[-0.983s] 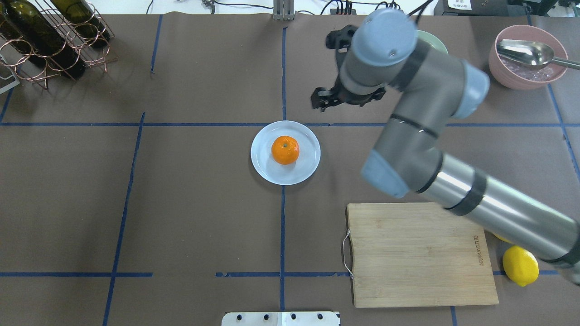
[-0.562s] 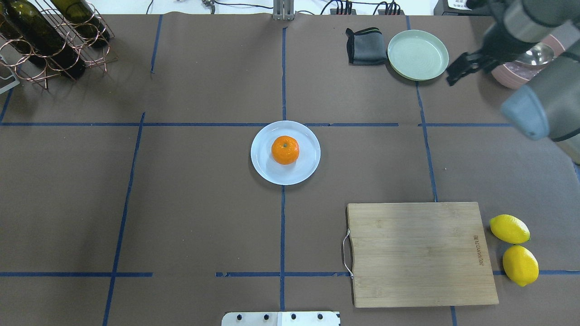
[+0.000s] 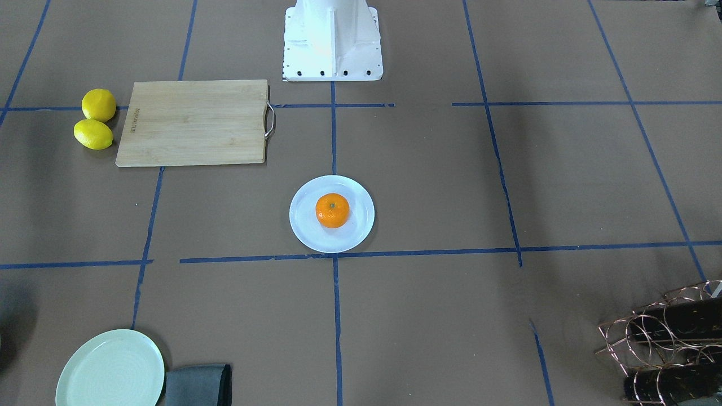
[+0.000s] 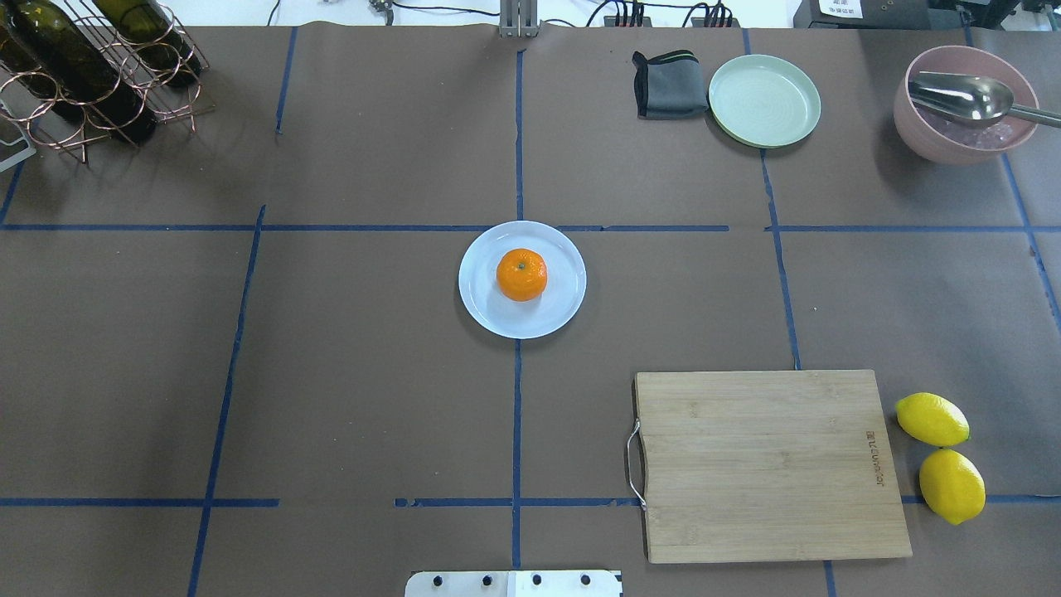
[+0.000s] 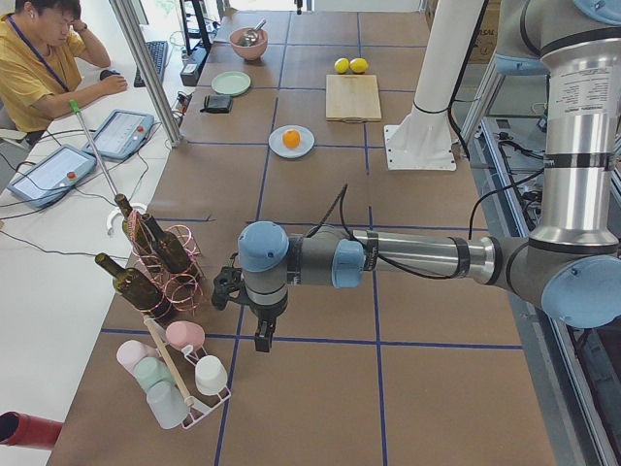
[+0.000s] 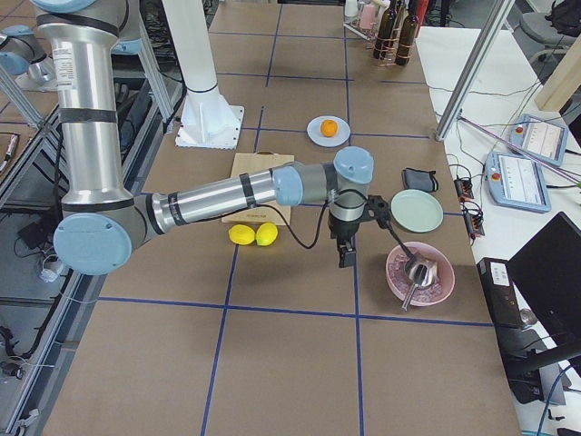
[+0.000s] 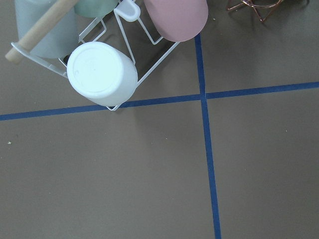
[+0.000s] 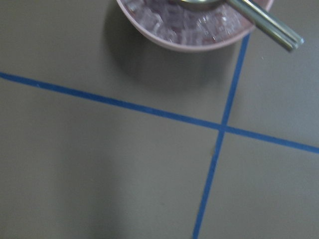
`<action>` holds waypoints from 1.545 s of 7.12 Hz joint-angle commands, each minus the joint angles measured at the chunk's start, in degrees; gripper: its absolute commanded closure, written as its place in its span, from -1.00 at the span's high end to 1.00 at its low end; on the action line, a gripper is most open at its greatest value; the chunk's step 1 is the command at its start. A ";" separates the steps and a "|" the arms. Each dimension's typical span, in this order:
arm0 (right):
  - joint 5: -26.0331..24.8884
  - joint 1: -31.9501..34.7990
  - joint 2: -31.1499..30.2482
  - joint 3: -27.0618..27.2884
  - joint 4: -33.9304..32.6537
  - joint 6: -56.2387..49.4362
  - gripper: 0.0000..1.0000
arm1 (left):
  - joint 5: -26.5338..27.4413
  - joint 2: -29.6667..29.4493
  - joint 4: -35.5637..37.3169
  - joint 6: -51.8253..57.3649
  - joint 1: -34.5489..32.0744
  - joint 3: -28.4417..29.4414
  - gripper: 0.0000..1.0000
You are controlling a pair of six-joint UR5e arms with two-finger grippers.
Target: Pick orange to plate
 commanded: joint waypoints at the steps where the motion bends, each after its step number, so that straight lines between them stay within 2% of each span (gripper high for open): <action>1: 0.30 3.37 -6.02 -0.41 -0.05 -7.04 1.00 | -3.52 1.05 -0.11 0.02 -0.05 -0.89 1.00; 11: 0.39 3.29 -6.39 -1.21 -0.05 -6.88 1.00 | -3.00 2.20 -0.29 2.66 0.21 -2.92 1.00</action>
